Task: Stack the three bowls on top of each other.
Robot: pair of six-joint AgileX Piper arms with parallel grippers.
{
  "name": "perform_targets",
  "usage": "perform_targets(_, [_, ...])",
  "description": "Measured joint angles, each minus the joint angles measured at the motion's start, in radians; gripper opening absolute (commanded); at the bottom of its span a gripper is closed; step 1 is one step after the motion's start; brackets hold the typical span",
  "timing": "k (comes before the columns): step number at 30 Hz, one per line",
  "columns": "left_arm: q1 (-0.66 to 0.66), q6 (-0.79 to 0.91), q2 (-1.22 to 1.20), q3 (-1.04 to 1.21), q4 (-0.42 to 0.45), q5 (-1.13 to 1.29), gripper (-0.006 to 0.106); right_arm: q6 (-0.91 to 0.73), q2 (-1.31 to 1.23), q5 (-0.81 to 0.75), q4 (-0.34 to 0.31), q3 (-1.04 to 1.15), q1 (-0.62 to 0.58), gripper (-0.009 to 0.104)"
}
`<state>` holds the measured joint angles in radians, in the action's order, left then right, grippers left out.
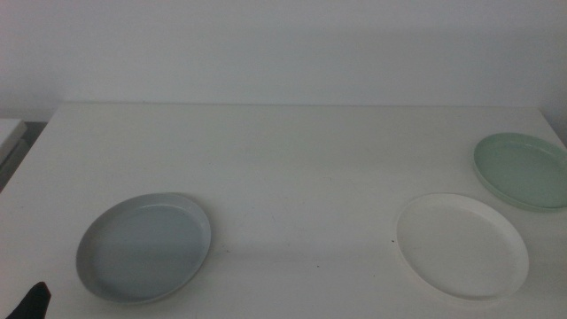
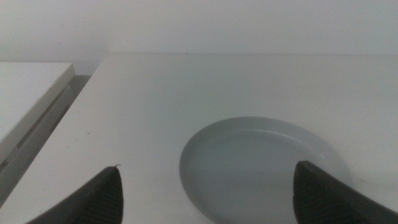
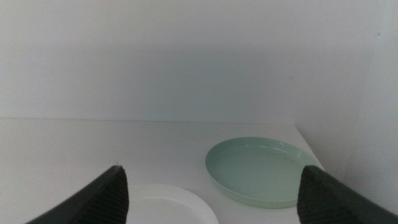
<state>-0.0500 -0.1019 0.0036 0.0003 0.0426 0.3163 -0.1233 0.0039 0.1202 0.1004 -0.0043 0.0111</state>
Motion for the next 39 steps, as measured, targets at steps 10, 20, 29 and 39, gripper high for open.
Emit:
perform_targets(10, [0.0,0.0,0.0,0.0,0.0,0.0,0.094,0.063,0.016,-0.044,0.0,-0.009,0.0,0.089])
perform_targets(20, [0.0,0.0,0.0,0.0,0.0,0.0,0.094,0.148,0.417,0.275,0.005,-0.425,0.0,0.089])
perform_targets(29, [0.0,0.0,0.0,0.0,0.0,0.0,0.094,0.192,0.683,0.586,0.026,-0.645,0.0,0.089])
perform_targets(39, [0.0,0.0,0.0,0.0,0.0,0.0,0.094,0.24,0.694,0.573,0.039,-0.653,0.0,0.089])
